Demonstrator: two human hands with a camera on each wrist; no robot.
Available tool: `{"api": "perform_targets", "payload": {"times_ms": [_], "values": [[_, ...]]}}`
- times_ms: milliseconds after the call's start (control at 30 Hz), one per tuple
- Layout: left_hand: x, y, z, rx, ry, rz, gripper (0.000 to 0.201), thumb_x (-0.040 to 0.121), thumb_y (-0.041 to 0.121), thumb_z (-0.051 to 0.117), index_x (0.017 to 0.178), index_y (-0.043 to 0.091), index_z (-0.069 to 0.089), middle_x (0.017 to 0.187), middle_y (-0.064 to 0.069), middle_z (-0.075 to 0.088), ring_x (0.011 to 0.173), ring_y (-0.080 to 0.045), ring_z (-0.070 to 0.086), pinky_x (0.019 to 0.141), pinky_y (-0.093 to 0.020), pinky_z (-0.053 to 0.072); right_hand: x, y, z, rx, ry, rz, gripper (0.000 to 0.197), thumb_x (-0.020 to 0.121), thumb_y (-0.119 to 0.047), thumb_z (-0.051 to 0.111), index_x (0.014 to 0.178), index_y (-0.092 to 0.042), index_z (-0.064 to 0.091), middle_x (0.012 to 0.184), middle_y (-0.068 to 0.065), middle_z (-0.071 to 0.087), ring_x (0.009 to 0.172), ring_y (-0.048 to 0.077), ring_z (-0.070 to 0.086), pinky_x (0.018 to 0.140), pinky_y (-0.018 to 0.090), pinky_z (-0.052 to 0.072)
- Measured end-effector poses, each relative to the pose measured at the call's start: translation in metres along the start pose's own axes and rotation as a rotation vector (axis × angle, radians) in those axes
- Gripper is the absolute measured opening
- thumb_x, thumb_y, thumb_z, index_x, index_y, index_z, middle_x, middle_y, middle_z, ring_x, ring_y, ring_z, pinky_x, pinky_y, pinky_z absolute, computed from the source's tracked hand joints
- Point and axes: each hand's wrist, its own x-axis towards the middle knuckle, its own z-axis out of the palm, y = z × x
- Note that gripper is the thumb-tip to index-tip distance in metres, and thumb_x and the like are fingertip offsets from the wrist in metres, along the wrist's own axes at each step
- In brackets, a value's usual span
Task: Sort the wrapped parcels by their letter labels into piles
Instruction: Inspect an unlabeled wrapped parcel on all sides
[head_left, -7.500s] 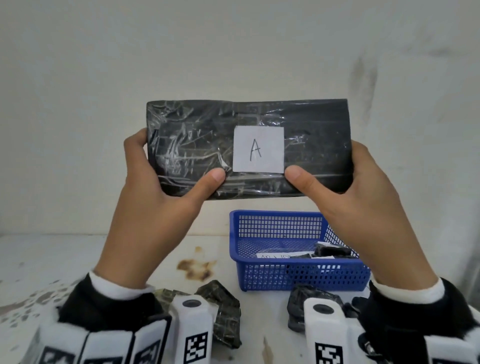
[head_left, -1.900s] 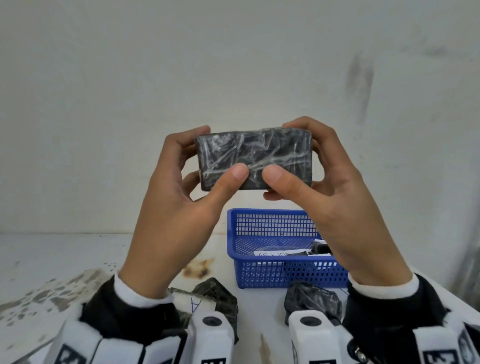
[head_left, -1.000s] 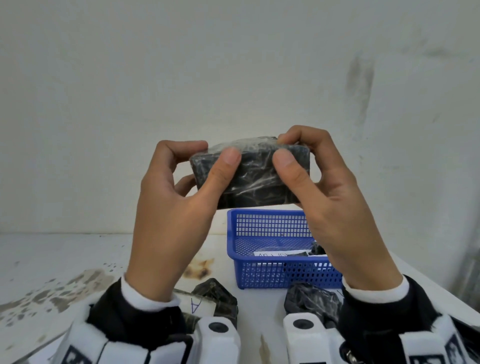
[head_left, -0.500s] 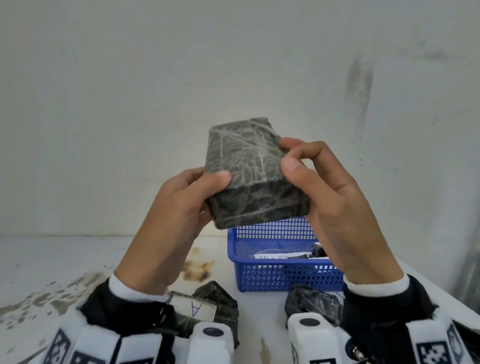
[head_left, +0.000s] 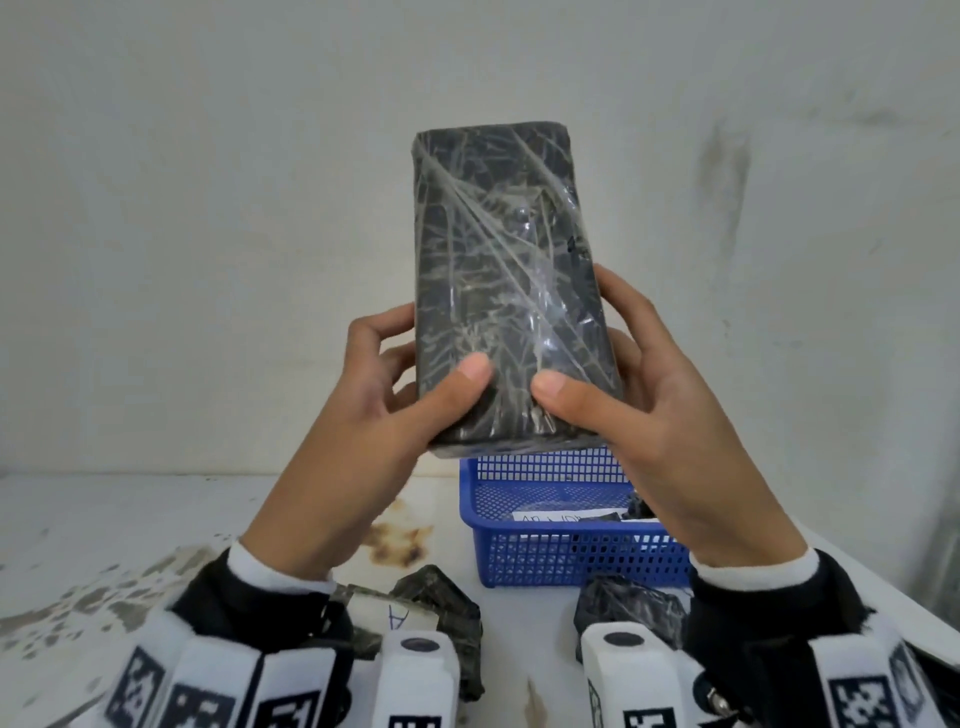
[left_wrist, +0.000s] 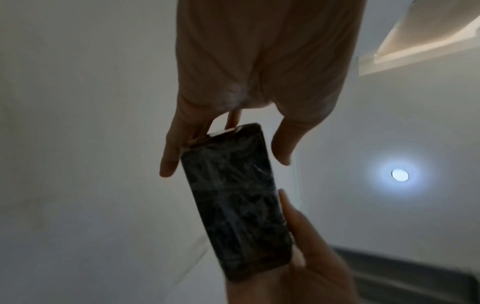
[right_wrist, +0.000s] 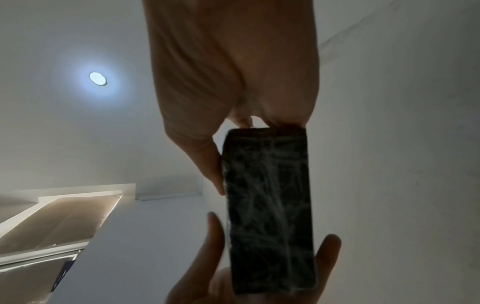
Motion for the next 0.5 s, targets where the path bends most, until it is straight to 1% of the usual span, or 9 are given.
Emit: {"api": "perform_targets", "payload": {"times_ms": [100, 200, 267, 300, 367, 400, 500], "values": [[0.0001, -0.0009, 0.0028, 0.064, 0.054, 0.013, 0.068, 0.063, 0.033, 0.074, 0.123, 0.024, 0.042, 0.115, -0.001, 0.069, 0.095, -0.015, 0.072, 0.071, -0.025, 0.058, 0.0001, -0.001, 0.0004, -0.073, 0.0, -0.016, 0.078, 0.078, -0.031, 0.076, 0.144, -0.044, 0.037, 0.134, -0.007, 0.061, 0.115, 0.015, 0.067, 0.093, 0.035, 0.057], [-0.0006, 0.0002, 0.0057, 0.113, 0.115, 0.029, 0.071, 0.064, 0.044, 0.083, 0.12, 0.025, 0.044, 0.113, 0.001, 0.07, 0.096, -0.015, 0.071, 0.069, -0.024, 0.058, -0.0007, -0.0036, 0.0009, -0.084, 0.003, -0.009, 0.077, 0.077, -0.035, 0.08, 0.141, -0.044, 0.037, 0.136, -0.009, 0.06, 0.113, 0.013, 0.067, 0.093, 0.037, 0.058], [-0.0009, 0.0011, 0.0054, 0.124, 0.149, 0.037, 0.075, 0.058, 0.044, 0.084, 0.12, 0.027, 0.044, 0.112, 0.001, 0.07, 0.093, -0.014, 0.072, 0.065, -0.023, 0.057, -0.0012, -0.0053, 0.0007, -0.093, 0.013, -0.02, 0.076, 0.073, -0.037, 0.076, 0.139, -0.044, 0.039, 0.133, -0.008, 0.061, 0.11, 0.014, 0.069, 0.091, 0.038, 0.058], [-0.0009, 0.0013, 0.0051, 0.137, 0.155, 0.037, 0.08, 0.057, 0.041, 0.088, 0.123, 0.03, 0.044, 0.113, 0.001, 0.07, 0.092, -0.013, 0.072, 0.066, -0.024, 0.058, -0.0012, -0.0061, 0.0004, -0.089, 0.022, -0.021, 0.075, 0.071, -0.039, 0.076, 0.136, -0.044, 0.04, 0.13, -0.007, 0.063, 0.107, 0.014, 0.07, 0.09, 0.039, 0.059], [-0.0017, 0.0025, 0.0054, 0.184, 0.154, 0.046, 0.087, 0.061, 0.042, 0.087, 0.135, 0.04, 0.041, 0.115, 0.005, 0.068, 0.095, -0.013, 0.072, 0.074, -0.031, 0.059, -0.0014, -0.0069, 0.0001, -0.073, 0.025, -0.013, 0.069, 0.071, -0.039, 0.078, 0.131, -0.045, 0.044, 0.125, -0.007, 0.064, 0.104, 0.016, 0.071, 0.088, 0.041, 0.06], [-0.0021, 0.0032, 0.006, 0.207, 0.148, 0.059, 0.085, 0.065, 0.044, 0.084, 0.138, 0.043, 0.04, 0.115, 0.007, 0.068, 0.098, -0.012, 0.071, 0.079, -0.033, 0.058, -0.0017, -0.0073, 0.0005, -0.073, 0.024, -0.011, 0.066, 0.072, -0.039, 0.08, 0.128, -0.046, 0.046, 0.124, -0.007, 0.065, 0.103, 0.016, 0.071, 0.087, 0.041, 0.06], [-0.0022, 0.003, 0.0055, 0.246, 0.136, 0.091, 0.072, 0.069, 0.045, 0.074, 0.135, 0.045, 0.046, 0.115, 0.01, 0.069, 0.105, -0.008, 0.067, 0.086, -0.035, 0.057, -0.0023, -0.0094, 0.0032, -0.09, 0.054, -0.023, 0.055, 0.072, -0.042, 0.076, 0.12, -0.045, 0.05, 0.117, -0.008, 0.068, 0.096, 0.015, 0.072, 0.083, 0.041, 0.062]]}}
